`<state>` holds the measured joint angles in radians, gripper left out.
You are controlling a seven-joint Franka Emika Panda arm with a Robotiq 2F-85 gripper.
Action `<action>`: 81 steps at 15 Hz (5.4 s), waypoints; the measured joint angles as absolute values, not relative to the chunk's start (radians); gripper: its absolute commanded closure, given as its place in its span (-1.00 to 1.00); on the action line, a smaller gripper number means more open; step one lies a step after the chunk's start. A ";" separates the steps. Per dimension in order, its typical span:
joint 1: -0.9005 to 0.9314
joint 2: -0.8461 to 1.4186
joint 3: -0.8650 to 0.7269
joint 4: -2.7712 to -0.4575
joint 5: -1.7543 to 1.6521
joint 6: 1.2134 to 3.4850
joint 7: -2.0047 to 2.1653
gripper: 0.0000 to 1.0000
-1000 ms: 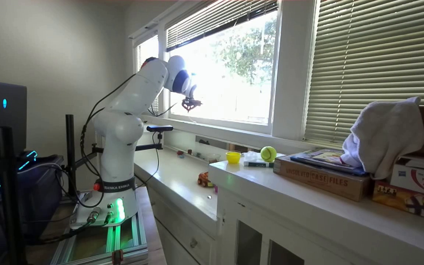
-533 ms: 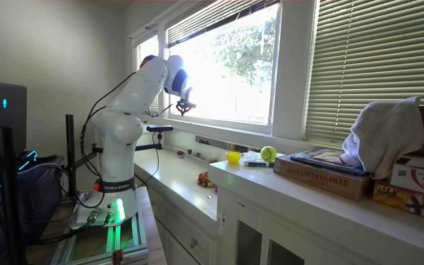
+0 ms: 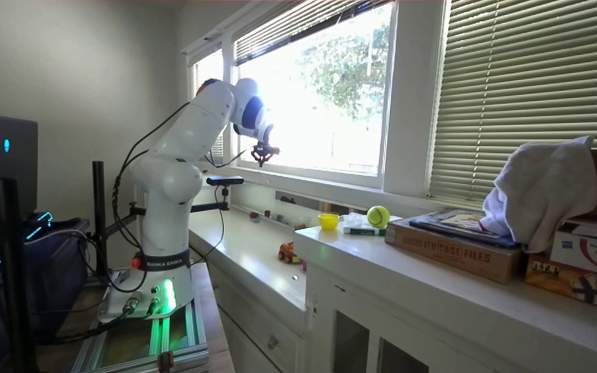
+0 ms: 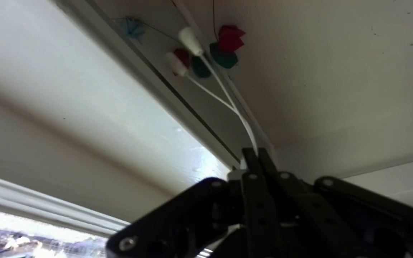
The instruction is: Close the blinds of the window
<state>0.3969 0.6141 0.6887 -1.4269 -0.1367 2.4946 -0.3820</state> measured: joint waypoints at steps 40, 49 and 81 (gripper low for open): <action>-0.375 0.309 1.264 -1.683 0.065 2.692 -0.392 0.99; -0.778 0.270 1.582 -1.762 0.100 2.673 -0.393 0.99; -1.776 0.461 2.308 -1.958 -0.657 2.575 0.243 0.99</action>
<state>-1.7761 0.4611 2.3083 -1.9577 -0.6572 2.5751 0.2429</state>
